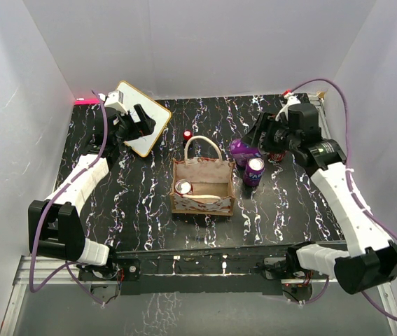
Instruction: Take the beverage out of the canvas bag
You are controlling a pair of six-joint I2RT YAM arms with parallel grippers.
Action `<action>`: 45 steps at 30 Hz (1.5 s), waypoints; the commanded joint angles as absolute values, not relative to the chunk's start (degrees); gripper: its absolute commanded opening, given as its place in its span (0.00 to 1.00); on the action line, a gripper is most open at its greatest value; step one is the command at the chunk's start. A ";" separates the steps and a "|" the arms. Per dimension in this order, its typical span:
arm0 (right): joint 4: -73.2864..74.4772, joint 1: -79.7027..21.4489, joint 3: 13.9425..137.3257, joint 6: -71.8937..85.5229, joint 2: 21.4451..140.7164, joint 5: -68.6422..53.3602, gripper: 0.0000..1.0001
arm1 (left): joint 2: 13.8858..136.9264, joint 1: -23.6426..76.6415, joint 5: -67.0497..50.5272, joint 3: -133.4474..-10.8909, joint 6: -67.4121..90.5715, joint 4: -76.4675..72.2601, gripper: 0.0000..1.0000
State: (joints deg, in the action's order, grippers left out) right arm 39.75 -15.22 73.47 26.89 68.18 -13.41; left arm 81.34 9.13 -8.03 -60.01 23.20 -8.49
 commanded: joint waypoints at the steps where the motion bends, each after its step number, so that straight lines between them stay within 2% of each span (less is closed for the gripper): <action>1: 45.33 -15.10 77.93 23.07 62.20 -6.96 0.08 | 80.49 8.88 -8.86 -62.05 23.60 -9.05 0.97; 8: 52.50 -15.07 69.33 23.61 54.54 3.80 0.08 | 81.17 8.88 -8.66 -62.23 23.55 -8.77 0.97; 20: 39.67 -15.10 53.82 23.59 56.80 -0.48 0.08 | 80.95 8.87 -8.00 -61.94 23.29 -8.73 0.97; 29: 33.23 -15.19 49.58 22.06 61.47 -2.92 0.08 | 80.95 8.88 -8.43 -62.05 23.55 -8.83 0.97; 37: 35.10 -15.75 52.82 18.51 69.69 -1.05 0.08 | 80.77 8.87 -8.35 -62.05 23.55 -8.78 0.97; 45: 35.60 -16.50 53.94 16.65 72.55 1.73 0.08 | 80.85 8.88 -8.47 -62.12 23.69 -8.87 0.97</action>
